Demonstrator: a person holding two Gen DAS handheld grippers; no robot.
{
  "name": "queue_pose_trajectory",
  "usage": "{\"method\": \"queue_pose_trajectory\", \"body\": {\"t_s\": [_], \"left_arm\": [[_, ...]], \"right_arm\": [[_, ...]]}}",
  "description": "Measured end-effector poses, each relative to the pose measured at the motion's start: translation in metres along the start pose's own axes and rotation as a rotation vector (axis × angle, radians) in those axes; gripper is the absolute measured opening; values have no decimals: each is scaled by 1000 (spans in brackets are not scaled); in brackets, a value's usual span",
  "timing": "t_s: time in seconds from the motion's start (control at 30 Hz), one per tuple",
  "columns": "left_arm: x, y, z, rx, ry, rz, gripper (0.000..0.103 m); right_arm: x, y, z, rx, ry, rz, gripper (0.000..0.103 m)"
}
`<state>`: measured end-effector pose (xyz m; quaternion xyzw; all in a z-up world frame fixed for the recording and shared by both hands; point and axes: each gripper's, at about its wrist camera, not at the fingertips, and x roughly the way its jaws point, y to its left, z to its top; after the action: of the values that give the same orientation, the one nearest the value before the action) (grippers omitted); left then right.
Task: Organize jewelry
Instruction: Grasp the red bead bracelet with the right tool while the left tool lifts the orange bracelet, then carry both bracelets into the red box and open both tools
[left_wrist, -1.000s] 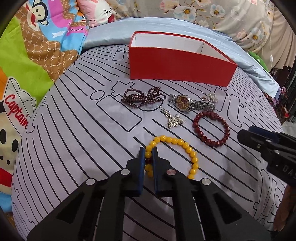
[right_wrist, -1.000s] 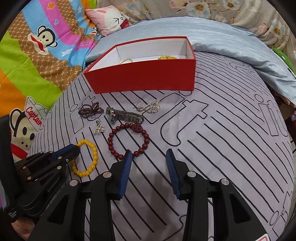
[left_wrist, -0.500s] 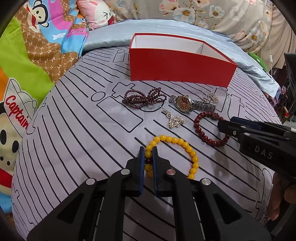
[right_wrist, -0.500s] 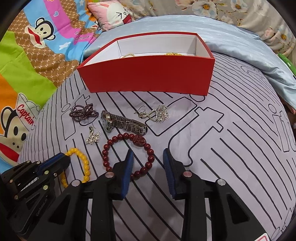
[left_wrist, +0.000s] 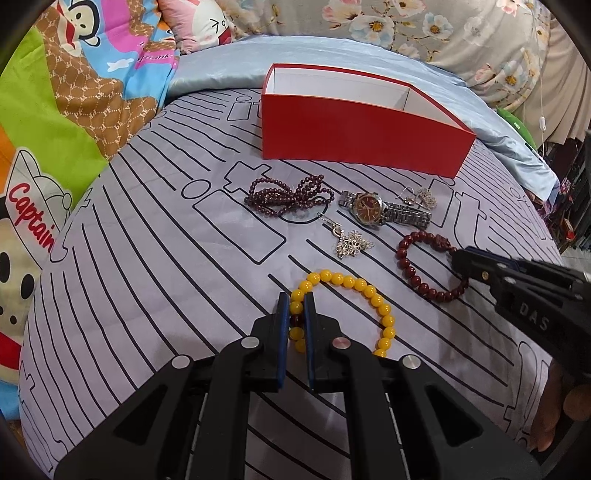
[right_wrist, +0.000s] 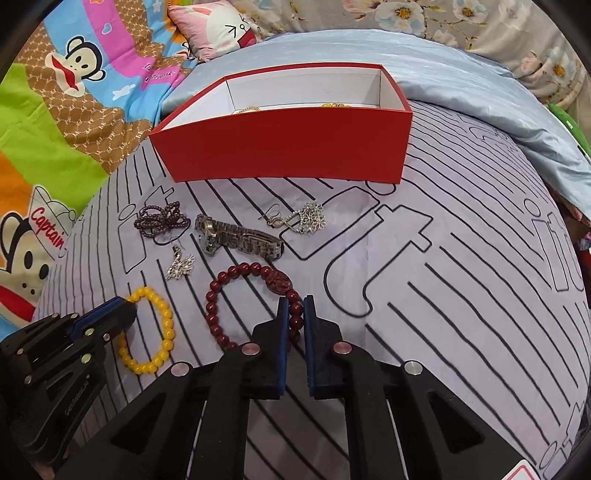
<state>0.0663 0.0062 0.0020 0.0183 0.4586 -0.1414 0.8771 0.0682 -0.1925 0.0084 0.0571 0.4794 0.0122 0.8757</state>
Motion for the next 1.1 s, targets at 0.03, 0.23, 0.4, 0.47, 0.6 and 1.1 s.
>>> {"method": "queue_pose_trajectory", "body": {"t_s": [0.03, 0.23, 0.4, 0.47, 0.6, 1.1], "left_arm": [[0, 0, 1, -5, 4, -3, 8], [-3, -5, 2, -5, 10, -17, 7], [-14, -9, 9, -2, -10, -31, 7], [-19, -10, 13, -3, -18, -37, 7], [-30, -13, 24, 0, -45, -53, 7], [-64, -29, 100, 25, -192, -124, 7]], "right_arm": [[-4, -1, -2, 5, -2, 3, 7], [-27, -4, -11, 21, -17, 27, 7], [-43, -4, -12, 26, -39, 39, 7], [-49, -4, -11, 25, -50, 37, 7], [-61, -4, -6, 25, -79, 34, 8], [-96, -4, 55, 3, -225, 45, 7]]}}
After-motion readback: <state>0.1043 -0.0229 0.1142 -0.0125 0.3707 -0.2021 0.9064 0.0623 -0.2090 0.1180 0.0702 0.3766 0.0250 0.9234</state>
